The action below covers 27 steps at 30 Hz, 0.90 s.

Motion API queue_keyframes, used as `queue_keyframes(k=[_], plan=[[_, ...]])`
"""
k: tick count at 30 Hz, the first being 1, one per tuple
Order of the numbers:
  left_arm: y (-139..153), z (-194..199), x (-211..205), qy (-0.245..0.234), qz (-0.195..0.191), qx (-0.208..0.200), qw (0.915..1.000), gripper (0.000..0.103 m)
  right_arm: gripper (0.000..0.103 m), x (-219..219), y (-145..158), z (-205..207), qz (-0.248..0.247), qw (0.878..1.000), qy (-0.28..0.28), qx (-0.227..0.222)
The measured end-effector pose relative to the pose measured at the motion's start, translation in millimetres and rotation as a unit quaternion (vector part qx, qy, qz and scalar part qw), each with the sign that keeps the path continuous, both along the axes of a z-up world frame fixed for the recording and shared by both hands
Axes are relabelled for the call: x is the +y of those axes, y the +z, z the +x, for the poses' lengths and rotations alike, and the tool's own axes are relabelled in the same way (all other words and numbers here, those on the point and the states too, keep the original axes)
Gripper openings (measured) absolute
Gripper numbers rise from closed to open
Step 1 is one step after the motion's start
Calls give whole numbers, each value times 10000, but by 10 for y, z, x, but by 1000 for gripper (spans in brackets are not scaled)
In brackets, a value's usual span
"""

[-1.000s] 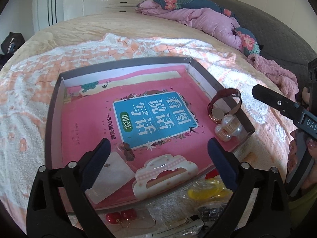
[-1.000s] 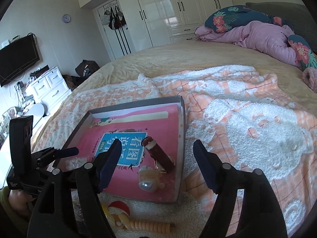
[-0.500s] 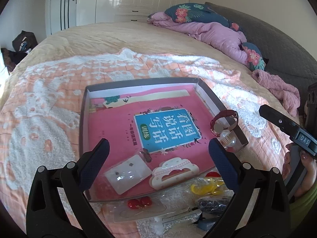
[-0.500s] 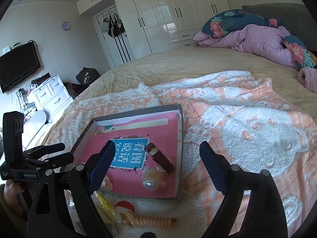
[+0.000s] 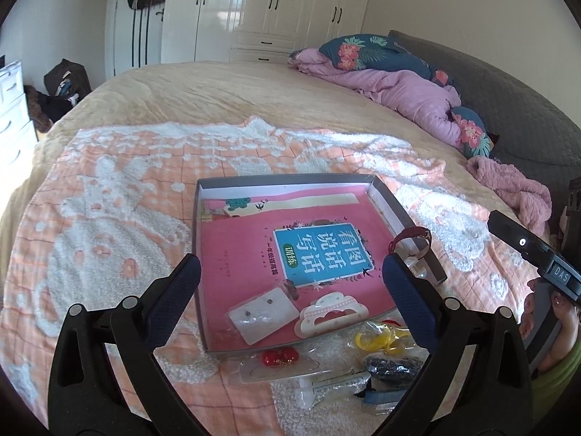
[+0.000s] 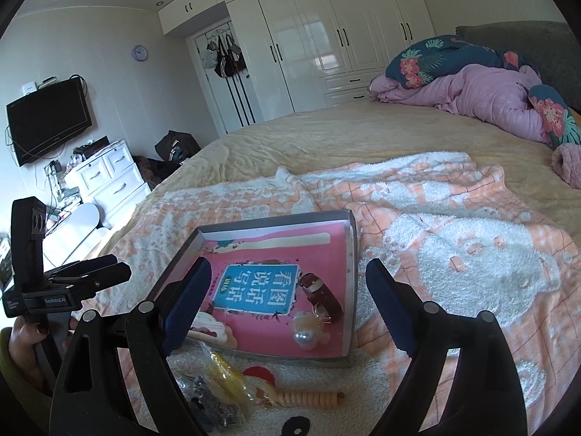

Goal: Organize jewelry
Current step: 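Withdraw both open tools back from the tray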

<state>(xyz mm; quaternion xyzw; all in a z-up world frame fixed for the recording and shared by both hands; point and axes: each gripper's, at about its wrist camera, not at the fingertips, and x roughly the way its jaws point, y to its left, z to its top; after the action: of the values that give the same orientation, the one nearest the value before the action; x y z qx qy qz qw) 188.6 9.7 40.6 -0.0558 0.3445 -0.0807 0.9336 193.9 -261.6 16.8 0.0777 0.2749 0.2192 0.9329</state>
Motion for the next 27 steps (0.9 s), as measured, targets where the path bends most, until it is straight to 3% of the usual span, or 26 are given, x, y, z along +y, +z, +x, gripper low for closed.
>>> queue_keyframes(k=[27], plan=[[313,-641,-9,113,-101,-341,9993,94,86,18,230,-553,-132,9989,394,-235]])
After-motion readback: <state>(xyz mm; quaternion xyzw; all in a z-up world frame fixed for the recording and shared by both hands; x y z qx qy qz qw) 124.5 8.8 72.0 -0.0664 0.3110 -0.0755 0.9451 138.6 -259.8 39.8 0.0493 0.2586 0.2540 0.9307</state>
